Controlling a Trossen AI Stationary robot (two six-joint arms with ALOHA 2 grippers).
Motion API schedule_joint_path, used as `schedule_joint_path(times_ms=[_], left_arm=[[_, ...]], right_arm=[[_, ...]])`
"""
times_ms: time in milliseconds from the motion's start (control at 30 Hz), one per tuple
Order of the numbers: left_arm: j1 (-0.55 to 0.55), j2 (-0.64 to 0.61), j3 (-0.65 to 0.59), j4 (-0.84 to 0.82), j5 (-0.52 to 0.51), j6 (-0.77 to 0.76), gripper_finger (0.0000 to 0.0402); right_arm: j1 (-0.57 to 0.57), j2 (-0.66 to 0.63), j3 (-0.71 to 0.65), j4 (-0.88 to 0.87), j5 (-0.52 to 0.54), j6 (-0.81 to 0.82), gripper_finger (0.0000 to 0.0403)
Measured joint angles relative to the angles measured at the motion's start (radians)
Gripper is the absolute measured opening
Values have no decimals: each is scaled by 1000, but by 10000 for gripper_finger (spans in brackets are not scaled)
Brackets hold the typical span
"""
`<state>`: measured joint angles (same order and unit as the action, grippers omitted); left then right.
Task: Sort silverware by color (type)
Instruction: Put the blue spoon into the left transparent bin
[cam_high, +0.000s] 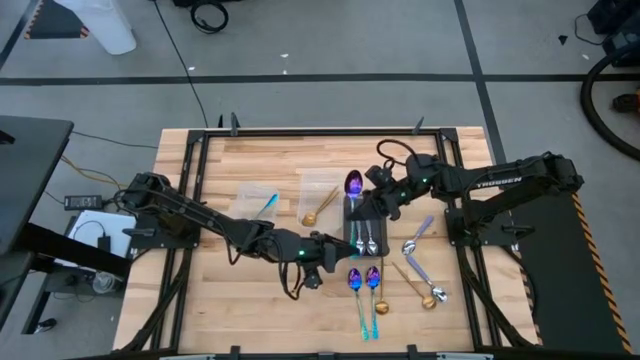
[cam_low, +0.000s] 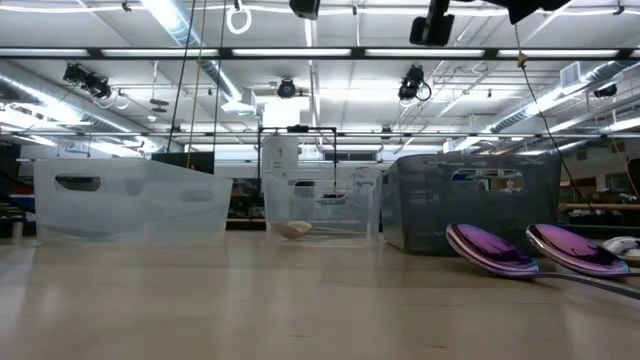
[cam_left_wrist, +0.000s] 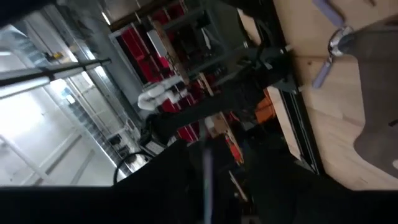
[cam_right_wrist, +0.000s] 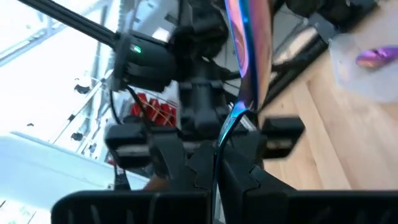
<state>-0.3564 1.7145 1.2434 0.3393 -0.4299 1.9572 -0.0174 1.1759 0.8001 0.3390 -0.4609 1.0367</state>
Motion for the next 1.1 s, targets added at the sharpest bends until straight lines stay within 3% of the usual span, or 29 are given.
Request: schedule_joint_path(times_ms=[500,767,1100], left_arm=[[13,0,0,18,29,52,91],[19,0,0,14,26,33,17],[11,0,0,14,6,-13,11]], right_arm=[[6,0,0,-5,73,8,14],[32,0,0,-4,70,-11,19],[34,-1,0,-32,58,-62,64]])
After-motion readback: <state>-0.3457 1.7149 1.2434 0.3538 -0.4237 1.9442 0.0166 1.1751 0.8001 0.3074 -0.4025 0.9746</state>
